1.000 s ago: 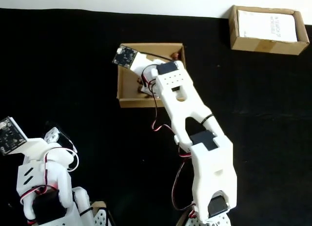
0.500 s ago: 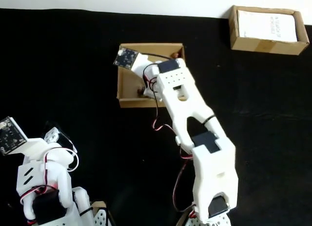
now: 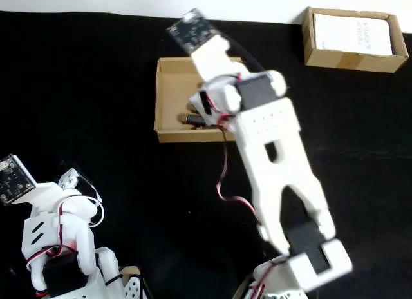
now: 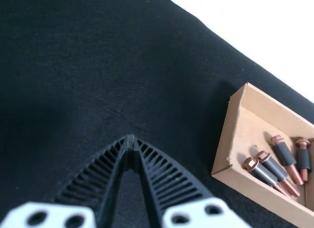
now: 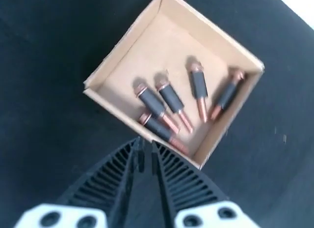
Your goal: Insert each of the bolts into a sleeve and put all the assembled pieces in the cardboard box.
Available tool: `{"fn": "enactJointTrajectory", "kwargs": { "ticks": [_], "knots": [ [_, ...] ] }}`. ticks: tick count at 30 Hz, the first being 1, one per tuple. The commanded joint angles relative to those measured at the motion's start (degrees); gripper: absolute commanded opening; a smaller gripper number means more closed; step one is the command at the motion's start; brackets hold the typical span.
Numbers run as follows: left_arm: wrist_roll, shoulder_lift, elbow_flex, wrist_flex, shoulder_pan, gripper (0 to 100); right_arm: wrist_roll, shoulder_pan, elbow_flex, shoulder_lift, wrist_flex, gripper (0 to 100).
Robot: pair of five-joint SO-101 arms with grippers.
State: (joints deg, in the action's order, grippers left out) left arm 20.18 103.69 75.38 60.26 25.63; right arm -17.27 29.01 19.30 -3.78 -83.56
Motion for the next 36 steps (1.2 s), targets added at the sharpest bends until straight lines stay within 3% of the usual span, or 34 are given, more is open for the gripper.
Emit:
{"fn": "enactJointTrajectory", "kwargs": {
  "ticks": [1,5,9,16,24,32,36],
  "knots": [
    [-0.4,0.4,-2.1,-1.0,-1.5,1,7.0,0.3,2.3,-9.5,-7.5,0.8],
    [-0.5,0.3,-6.0,-1.0,-5.1,1,14.8,0.3,2.3,-16.0,-15.0,0.8],
    [-5.4,0.3,-9.0,-0.9,-9.2,1,21.9,0.4,-0.7,-22.4,-17.5,0.8],
    [-8.0,0.3,-9.9,-0.9,-10.4,1,23.6,5.4,-24.0,-43.6,-15.7,0.8],
    [-13.2,0.3,-9.8,4.7,-16.0,1,23.3,2.9,-61.7,-73.2,10.2,0.8],
    [-17.8,0.3,-1.0,-0.4,-16.8,1,23.1,-10.8,-94.2,-93.1,37.3,0.8],
    [-18.3,0.3,3.0,-3.2,-17.2,1,23.1,-15.6,-104.1,-98.2,42.9,0.8]
  ]
}}
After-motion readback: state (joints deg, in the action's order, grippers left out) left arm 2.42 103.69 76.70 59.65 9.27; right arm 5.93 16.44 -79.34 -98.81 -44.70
